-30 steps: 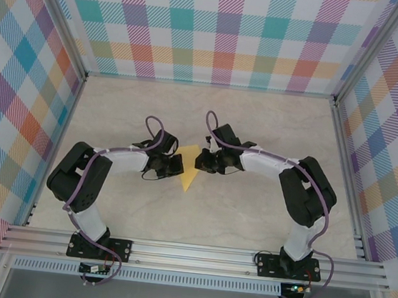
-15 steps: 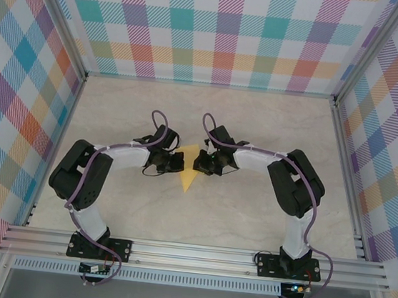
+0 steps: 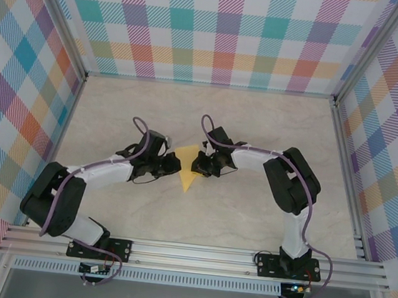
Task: Fold a paper plane with a square sheet of paper (pick it up from the middle)
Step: Third fold the triangle at the center of the table.
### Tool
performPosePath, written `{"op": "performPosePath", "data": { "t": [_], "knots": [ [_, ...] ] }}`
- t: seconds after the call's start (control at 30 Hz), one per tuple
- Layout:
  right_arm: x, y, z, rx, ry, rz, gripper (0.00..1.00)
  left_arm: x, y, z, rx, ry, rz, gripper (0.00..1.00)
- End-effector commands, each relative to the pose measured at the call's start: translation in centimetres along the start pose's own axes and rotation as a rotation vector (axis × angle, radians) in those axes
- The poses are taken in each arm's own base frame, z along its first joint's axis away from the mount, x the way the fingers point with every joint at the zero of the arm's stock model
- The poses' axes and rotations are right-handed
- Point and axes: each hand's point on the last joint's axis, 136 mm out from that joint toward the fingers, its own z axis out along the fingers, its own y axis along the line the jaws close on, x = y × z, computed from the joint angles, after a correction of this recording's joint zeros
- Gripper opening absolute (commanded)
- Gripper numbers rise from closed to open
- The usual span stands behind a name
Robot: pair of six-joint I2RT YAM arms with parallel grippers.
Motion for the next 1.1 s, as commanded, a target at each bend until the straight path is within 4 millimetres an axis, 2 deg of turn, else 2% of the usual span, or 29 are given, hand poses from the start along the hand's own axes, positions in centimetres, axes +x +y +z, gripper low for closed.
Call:
{"op": "performPosePath", "data": {
  "t": [0.0, 0.13, 0.23, 0.33, 0.5, 0.63, 0.87, 1.07],
  "knots": [
    [-0.3, 0.4, 0.4, -0.009, -0.021, 0.035, 0.10, 1.0, -2.1, -0.1, 0.121, 0.007, -0.089, 0.11],
    [-0.3, 0.4, 0.3, -0.009, -0.025, 0.051, 0.10, 2.4, -2.9, 1.0, 0.129, 0.044, -0.097, 0.11],
    [-0.2, 0.6, 0.2, -0.012, -0.018, 0.039, 0.10, 2.9, -3.3, 2.6, 0.146, 0.085, -0.126, 0.10],
    [-0.1, 0.4, 0.3, -0.002, -0.010, 0.034, 0.10, 3.4, -3.0, 4.0, 0.117, 0.126, -0.142, 0.07],
    [0.1, 0.5, 0.4, -0.017, 0.000, 0.022, 0.10, 3.9, -2.2, 5.2, 0.079, 0.165, -0.140, 0.04],
    [0.0, 1.4, 0.3, -0.047, 0.011, 0.002, 0.10, 4.4, -0.6, 5.2, 0.007, 0.168, -0.155, 0.03],
    [-0.5, 3.6, -1.5, -0.102, -0.023, -0.064, 0.10, 4.5, 1.0, 4.8, -0.077, 0.149, -0.118, 0.02],
    [1.1, 3.1, -1.6, -0.103, 0.013, -0.048, 0.10, 4.3, 0.9, 5.2, -0.074, 0.151, -0.114, 0.02]
  ]
}}
